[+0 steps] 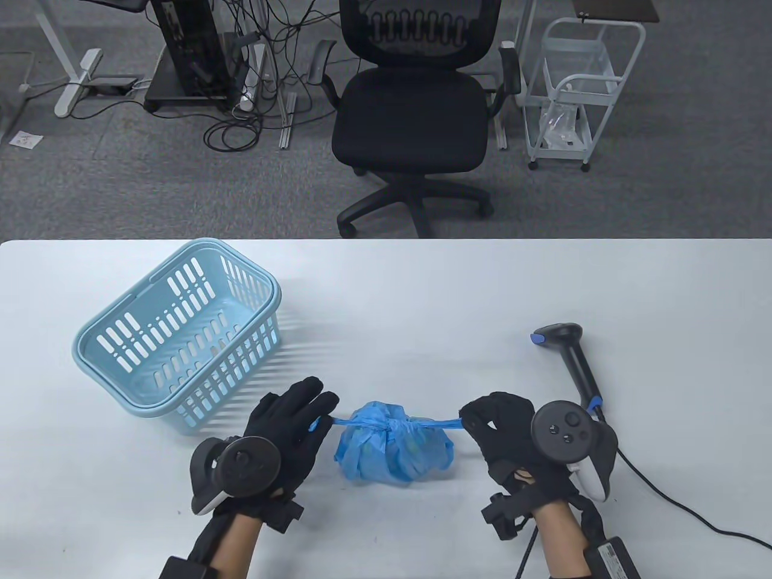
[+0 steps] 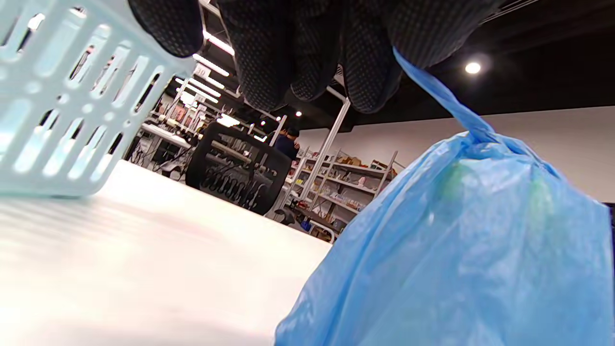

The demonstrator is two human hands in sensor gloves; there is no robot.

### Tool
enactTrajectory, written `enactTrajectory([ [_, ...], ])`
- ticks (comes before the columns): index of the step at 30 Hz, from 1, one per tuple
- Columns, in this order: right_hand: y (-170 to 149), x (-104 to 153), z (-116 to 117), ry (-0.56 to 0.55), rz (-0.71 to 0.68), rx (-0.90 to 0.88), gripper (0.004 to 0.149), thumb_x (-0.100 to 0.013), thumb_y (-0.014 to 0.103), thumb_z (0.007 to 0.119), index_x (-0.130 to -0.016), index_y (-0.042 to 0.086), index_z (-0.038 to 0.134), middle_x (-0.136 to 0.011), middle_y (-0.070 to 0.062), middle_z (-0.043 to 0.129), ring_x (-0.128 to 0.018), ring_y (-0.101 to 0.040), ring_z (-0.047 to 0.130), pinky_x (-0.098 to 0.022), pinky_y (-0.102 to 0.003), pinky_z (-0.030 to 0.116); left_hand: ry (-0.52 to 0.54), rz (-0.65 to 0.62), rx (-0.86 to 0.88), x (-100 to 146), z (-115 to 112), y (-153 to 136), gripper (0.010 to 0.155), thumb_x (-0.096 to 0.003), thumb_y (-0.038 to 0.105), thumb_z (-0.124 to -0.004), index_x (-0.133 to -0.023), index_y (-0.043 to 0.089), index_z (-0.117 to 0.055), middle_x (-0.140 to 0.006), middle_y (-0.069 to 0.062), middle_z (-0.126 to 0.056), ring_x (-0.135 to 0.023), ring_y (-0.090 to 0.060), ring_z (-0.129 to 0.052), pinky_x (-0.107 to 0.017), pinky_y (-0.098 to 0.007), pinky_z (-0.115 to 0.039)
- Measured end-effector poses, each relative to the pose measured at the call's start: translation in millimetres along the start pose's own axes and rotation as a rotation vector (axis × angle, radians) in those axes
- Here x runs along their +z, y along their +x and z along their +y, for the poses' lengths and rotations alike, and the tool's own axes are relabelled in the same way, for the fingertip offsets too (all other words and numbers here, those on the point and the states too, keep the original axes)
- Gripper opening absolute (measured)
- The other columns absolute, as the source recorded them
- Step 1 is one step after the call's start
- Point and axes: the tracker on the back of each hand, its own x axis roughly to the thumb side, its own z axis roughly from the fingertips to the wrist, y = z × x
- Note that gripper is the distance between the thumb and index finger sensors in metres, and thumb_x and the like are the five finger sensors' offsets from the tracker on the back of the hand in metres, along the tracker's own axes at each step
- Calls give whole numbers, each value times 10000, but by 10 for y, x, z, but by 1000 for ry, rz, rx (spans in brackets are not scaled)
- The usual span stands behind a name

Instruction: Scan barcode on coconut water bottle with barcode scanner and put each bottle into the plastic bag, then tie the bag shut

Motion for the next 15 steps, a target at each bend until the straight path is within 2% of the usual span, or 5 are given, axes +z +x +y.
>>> enactTrajectory([
  [12,-163,29,0,38,36,-18,322,-541,339,803,-794,163,894,-903,-48,834,-972,-426,696,-697,-687,525,-108,71,59,96,-105,-215,481,-687,430,-639,-1127,293,-776,-1285,-35,-639,-1199,-347,-636,-800,-709,-482],
  [15,-196,31,0,47,45,-21,327,-542,338,800,-805,162,881,-905,-46,833,-976,-425,691,-699,-688,519,-103,73,78,109,-96,-240,479,-685,425,-643,-1119,283,-792,-1282,-36,-650,-1198,-348,-639,-800,-712,-478],
])
